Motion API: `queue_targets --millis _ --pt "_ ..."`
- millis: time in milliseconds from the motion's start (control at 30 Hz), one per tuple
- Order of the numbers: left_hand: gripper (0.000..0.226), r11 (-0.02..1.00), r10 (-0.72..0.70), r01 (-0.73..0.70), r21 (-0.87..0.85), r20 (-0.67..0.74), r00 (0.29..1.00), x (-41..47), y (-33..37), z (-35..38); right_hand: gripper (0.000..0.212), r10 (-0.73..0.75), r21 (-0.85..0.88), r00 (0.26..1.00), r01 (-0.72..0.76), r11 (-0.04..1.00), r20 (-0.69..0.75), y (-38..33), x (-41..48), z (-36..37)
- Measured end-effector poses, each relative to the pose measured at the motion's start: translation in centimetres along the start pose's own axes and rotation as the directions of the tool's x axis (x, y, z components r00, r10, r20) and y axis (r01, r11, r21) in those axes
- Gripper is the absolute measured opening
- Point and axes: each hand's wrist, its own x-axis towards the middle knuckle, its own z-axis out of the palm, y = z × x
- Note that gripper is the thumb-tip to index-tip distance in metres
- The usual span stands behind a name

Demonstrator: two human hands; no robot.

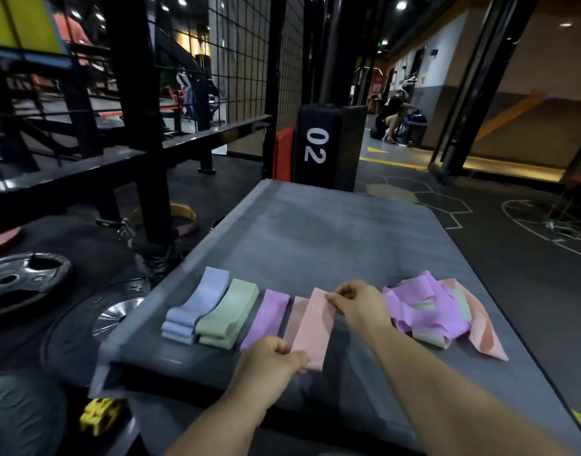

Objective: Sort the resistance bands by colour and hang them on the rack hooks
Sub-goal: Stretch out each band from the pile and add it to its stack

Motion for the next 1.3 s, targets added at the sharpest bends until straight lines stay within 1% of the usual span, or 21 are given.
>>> queue_targets --millis 133,267,433,633,1033,1300 --pt "0.022 0.999 -0.041 0.039 -0.038 -0.044 0.998 0.9 -0.6 -0.5 0.014 -0.022 -0.111 1.000 0.024 0.994 0.022 -1.3 0.9 1.2" --pt "0.031 0.997 -0.076 0.076 -0.008 -0.092 0.993 1.5 -1.2 -0.7 0.018 -0.017 -0.155 0.998 0.025 0.988 0.055 -1.8 1.4 2.2" --pt "0.041 0.997 -0.061 0.066 0.045 -0.106 0.993 2.3 -2.2 -0.6 0.019 -0.004 -0.214 0.999 0.016 0.977 0.053 -1.8 1.8 3.4" --pt "0.043 0.994 -0.023 0.036 0.104 -0.124 0.992 2.3 -2.5 -0.3 0.016 -0.012 -0.277 0.997 0.032 0.960 0.074 -1.6 1.8 4.1" --pt "0.039 0.973 -0.017 0.048 0.225 -0.136 0.991 1.8 -2.0 0.2 0.013 -0.007 -0.267 0.996 0.029 0.963 0.084 -1.0 2.3 4.2" --pt "0.035 0.964 0.032 0.002 0.267 -0.122 0.992 2.0 -2.6 0.6 0.013 -0.024 -0.261 0.997 0.044 0.964 0.077 -0.5 2.3 4.4"
